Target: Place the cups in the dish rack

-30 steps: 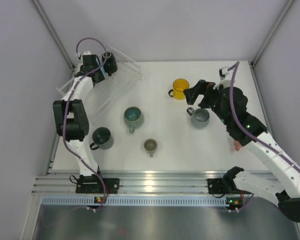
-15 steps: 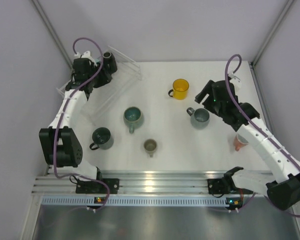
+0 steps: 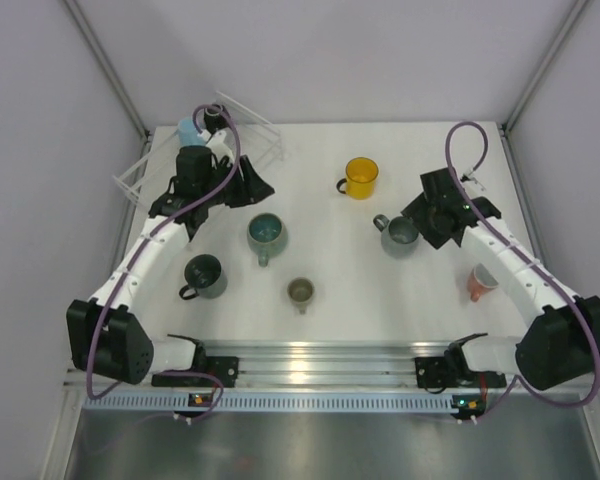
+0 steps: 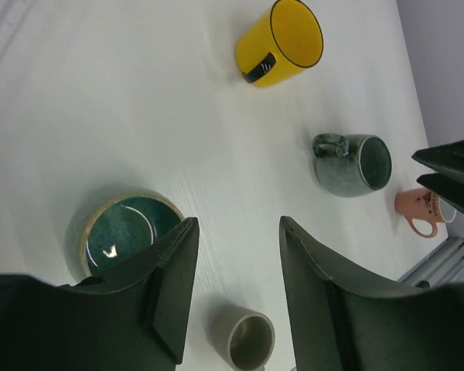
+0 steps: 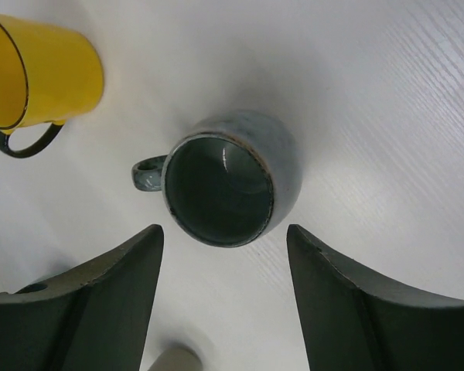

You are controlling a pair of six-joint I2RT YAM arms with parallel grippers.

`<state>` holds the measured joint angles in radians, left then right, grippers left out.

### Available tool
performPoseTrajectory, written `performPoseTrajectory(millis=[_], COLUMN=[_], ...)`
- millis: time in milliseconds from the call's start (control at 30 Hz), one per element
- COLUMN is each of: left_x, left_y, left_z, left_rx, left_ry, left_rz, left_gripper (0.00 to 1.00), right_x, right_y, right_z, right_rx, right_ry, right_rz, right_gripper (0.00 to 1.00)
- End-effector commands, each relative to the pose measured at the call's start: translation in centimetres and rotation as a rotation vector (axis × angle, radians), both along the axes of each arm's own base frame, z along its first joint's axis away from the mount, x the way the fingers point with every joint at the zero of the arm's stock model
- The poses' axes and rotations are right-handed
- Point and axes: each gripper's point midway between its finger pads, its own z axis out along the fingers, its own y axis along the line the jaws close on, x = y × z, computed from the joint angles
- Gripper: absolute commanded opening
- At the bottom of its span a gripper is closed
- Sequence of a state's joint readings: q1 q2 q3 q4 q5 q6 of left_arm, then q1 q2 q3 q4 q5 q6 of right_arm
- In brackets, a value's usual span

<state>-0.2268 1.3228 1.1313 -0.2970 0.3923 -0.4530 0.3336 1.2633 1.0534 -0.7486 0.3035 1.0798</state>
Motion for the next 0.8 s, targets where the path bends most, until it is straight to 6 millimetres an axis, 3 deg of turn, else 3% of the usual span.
performPoseTrajectory(millis=[0,33,167,433,767], left_x=[-1.5,-1.9,-2.8,-3.2,-3.3], left_y=[-0.5,-0.5,-0.3,-0.3,-0.5], left_z=[1.1,0.6,1.5,2.5,2.7], left_rx=[-0.044,-0.044,-0.051,-0.063,-0.087], left_ry=[-0.035,-0.023,-0.054,-0.076,-0.062], left_rz=[-0.029,-0.031,-0.031,-0.030,-0.028], left_gripper=[0.52,0.52,0.52,0.52,0.52], right_x=[0.2,0.2,0.1,0.1,0.6], right_y=[-0.7,-0.6,-0.8,-1.1,-2.0], right_z=[-1.5,-2.2,-4.1,-7.1,-8.7], right_rx=[0.003,-0.003,-0.020,-0.042,-0.111], right_ry=[0.038,0.058,0.106,0.155,0.138], right_rz=[-0.062,-0.067,-0.084,-0.108,-0.088], right_gripper=[0.65,0.65,0.63,0.57,0.50])
